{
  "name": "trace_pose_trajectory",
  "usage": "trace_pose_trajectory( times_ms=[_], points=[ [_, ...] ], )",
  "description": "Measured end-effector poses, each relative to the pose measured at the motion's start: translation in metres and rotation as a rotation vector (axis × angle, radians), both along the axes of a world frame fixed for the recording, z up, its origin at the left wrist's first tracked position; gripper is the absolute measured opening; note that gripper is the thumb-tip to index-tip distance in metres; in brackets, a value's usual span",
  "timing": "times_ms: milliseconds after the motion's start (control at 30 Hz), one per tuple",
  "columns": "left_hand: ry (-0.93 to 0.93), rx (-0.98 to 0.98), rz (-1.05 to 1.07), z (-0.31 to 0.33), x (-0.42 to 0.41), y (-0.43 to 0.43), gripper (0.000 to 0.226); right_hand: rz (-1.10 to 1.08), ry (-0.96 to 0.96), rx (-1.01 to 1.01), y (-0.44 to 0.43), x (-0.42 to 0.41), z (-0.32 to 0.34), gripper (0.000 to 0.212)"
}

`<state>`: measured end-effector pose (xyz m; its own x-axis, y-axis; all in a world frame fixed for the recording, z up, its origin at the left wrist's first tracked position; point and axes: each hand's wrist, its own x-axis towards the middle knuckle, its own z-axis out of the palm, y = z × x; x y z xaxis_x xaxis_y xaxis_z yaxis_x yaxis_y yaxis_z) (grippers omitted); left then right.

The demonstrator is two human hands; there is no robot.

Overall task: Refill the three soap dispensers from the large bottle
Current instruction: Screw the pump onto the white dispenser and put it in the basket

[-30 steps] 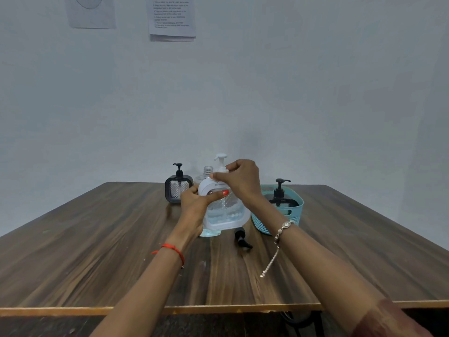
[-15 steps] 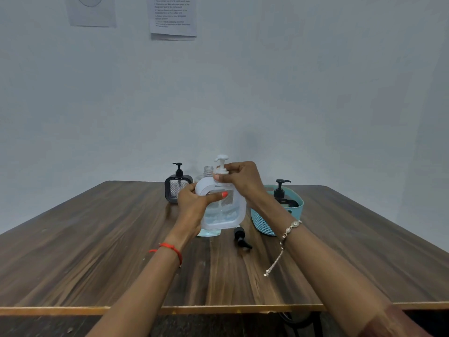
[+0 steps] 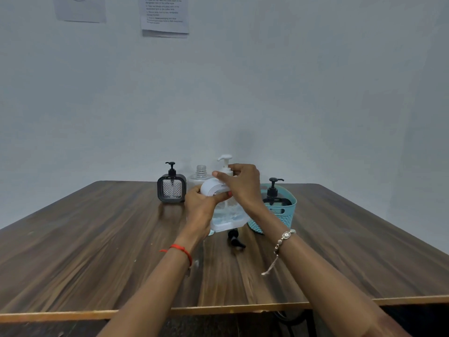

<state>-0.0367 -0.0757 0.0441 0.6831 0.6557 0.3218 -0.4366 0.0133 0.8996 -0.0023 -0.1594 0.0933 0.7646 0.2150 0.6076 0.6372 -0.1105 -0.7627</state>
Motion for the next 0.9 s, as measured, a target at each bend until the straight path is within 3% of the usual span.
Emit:
trace_pose_trajectory(
  times_ms=[267, 467, 733, 900],
  points=[
    [-0.04, 0.135, -0.029, 0.016, 0.037, -0.013, 0.055, 0.324, 0.26, -0.11, -0.061, 0.071, 0.008, 0.073],
    [-0.087, 0.28, -0.105, 0.044, 0.073, -0.019, 0.053, 0.258, 0.127, -0.168, -0.087, 0.106, 0.038, 0.054],
    [-0.115, 0.49, -0.103, 0.08, 0.142, -0.012, 0.045, 0.111, -0.059, -0.153, -0.081, 0.159, 0.068, 0.049],
    [-0.036, 0.497, -0.157, 0.07, 0.183, -0.005, 0.037, 0.059, -0.046, -0.193, -0.077, 0.2, 0.058, 0.05]
  ],
)
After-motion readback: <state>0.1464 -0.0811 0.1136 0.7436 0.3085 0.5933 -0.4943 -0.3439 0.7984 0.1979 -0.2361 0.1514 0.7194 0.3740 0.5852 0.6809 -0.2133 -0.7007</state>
